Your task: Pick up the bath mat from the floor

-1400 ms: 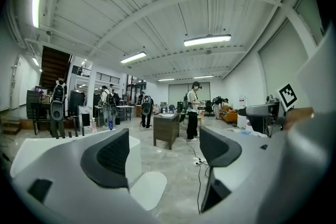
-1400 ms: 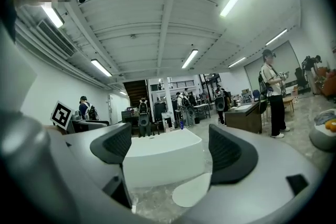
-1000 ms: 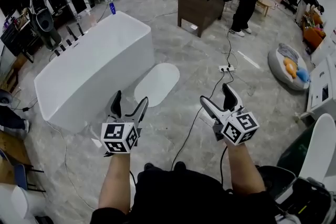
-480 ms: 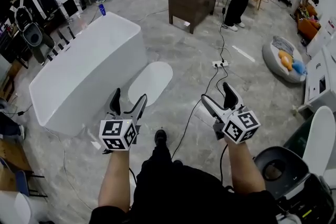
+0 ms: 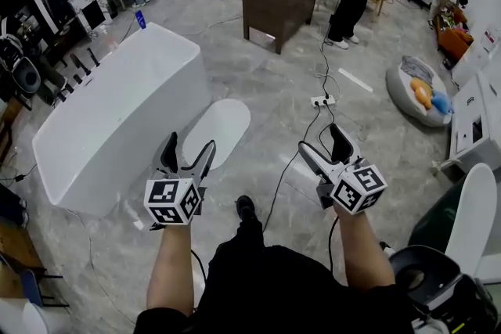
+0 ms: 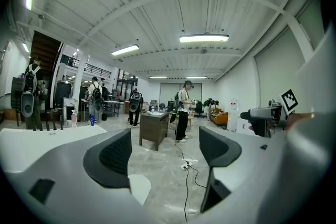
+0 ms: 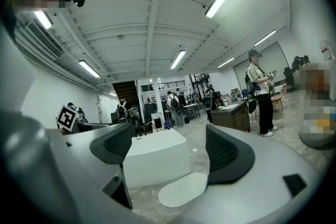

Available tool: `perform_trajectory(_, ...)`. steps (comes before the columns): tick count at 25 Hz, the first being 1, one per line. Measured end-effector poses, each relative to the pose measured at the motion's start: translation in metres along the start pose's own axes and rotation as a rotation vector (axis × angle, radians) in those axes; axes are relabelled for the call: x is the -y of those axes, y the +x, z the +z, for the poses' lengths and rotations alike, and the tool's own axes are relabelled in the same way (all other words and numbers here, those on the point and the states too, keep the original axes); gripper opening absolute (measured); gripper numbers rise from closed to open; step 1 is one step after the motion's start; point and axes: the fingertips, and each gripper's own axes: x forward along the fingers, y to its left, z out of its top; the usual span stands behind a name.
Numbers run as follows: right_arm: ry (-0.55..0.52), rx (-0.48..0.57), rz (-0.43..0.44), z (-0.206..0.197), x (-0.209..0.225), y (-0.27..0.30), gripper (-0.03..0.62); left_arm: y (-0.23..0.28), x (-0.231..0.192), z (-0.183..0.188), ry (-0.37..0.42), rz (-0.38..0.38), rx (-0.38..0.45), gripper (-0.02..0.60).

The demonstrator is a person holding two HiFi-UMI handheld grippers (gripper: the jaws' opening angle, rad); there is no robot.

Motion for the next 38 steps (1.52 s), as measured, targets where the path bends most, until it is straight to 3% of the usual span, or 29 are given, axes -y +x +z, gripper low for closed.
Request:
perform_trajectory(12, 0.064, -0.077, -0.031, -0.019, 0.062, 0.117, 0.443, 0.129, -0.064, -0.007, -0.026, -0.022, -0.06, 0.42)
perform_trajectory(19, 0.053, -0.144, 0.01, -0.026, 0.067, 0.195, 0.437, 0.174, -0.113, -0.006, -0.056, -0.006, -0.08, 0.419)
perform_trajectory(28, -0.037, -0.174, 0.076, 0.01, 0.053, 0.264, 0.428, 0.186, -0.165, 0.013, -0.113, 0.05, -0.014, 0.417)
perform_trajectory(38, -0.067, -0.196, 0.178, 0.016, 0.035, 0.327, 0.408, 0.176, -0.207, 0.015, -0.151, 0.159, 0.027, 0.403)
